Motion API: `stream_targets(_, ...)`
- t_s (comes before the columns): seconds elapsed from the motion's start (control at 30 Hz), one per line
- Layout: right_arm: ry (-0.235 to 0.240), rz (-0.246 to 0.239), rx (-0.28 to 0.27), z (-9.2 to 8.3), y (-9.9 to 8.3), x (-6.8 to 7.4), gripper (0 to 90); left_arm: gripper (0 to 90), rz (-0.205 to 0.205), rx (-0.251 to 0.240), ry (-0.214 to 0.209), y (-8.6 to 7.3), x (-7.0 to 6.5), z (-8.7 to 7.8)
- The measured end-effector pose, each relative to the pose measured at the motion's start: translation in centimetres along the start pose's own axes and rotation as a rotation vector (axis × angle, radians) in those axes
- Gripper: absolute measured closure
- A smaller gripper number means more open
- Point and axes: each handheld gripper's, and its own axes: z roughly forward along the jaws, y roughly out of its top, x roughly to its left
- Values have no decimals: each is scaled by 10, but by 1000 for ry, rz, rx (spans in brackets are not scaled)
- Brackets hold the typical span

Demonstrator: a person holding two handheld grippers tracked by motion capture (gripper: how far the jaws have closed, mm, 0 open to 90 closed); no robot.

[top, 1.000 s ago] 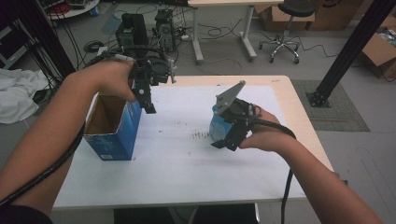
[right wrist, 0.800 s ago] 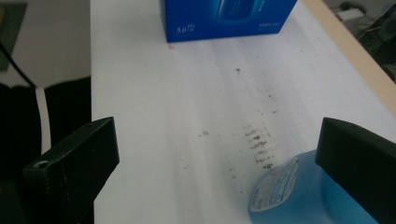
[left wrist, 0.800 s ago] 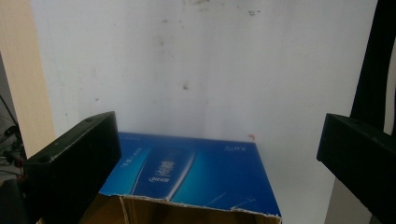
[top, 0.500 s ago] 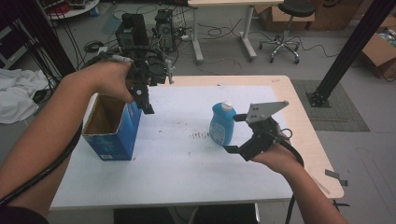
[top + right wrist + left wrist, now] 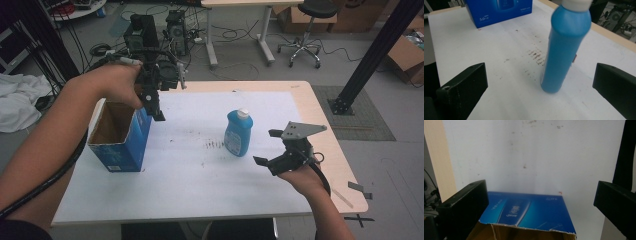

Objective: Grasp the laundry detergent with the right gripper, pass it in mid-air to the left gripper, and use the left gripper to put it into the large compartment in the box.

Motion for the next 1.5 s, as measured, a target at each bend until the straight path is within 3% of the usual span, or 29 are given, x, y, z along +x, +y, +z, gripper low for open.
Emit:
stream_targets(0.2, -44, 95, -32, 14, -24, -10, 0, 1, 8, -3, -2, 1, -3, 1)
stream_targets(0.67, -80, 184, -99, 47, -41, -22, 0, 1, -8, 10, -12, -7, -7, 8)
stream_targets(1.03, -108, 213, -122, 69, -45, -26, 0, 1, 2, 5, -2, -7, -9, 6)
stream_targets(1.5, -106, 223, -137, 94, -43, -24, 0, 1, 12, 6, -7, -4, -10, 9)
